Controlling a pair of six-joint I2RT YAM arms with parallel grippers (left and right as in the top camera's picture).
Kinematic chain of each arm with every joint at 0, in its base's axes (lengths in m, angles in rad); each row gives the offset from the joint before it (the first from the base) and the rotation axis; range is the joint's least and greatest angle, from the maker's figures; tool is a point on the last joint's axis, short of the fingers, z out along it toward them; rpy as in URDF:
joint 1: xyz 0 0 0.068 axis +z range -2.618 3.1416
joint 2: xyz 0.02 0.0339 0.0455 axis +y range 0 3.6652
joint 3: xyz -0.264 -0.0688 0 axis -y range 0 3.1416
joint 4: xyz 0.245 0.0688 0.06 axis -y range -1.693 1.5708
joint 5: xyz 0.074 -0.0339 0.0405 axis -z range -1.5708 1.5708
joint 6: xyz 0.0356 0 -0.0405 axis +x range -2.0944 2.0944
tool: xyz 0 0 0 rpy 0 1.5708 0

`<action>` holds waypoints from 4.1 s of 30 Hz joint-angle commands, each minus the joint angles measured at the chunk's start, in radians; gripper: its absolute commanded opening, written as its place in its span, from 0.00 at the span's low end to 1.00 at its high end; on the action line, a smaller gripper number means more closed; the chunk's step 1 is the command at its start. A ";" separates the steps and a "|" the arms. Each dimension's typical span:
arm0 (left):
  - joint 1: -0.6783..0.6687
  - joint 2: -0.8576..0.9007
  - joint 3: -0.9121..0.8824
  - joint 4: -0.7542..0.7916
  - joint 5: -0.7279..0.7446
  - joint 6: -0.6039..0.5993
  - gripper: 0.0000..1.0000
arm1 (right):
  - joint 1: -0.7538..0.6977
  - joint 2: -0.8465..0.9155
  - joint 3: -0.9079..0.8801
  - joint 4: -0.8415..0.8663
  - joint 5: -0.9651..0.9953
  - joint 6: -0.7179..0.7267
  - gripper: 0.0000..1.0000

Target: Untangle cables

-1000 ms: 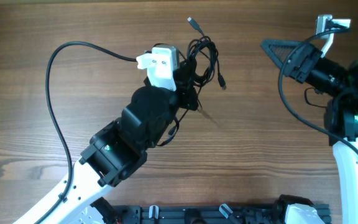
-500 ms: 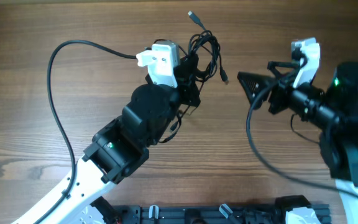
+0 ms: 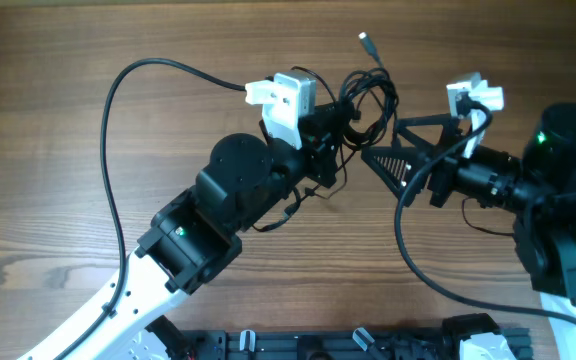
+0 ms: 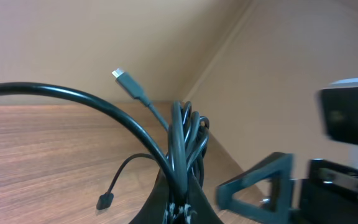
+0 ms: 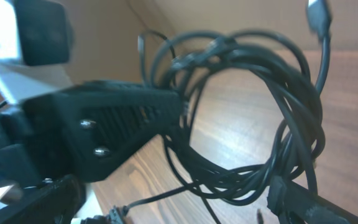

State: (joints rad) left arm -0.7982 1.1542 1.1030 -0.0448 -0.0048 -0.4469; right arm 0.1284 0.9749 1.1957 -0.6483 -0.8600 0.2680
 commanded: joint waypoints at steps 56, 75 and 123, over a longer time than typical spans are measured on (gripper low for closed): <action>0.005 -0.028 0.007 0.121 0.279 0.025 0.04 | 0.005 0.089 0.020 0.053 -0.119 0.072 0.99; 0.005 -0.029 0.007 0.096 -0.078 0.025 0.04 | 0.005 0.088 0.020 0.117 -0.395 0.043 0.62; 0.167 -0.030 0.007 0.236 0.108 -0.024 0.04 | 0.005 0.087 0.020 -0.169 0.536 0.111 1.00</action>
State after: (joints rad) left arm -0.6312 1.1370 1.1004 0.1837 0.1032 -0.4908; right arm 0.1295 1.0721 1.2068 -0.8158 -0.3355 0.4213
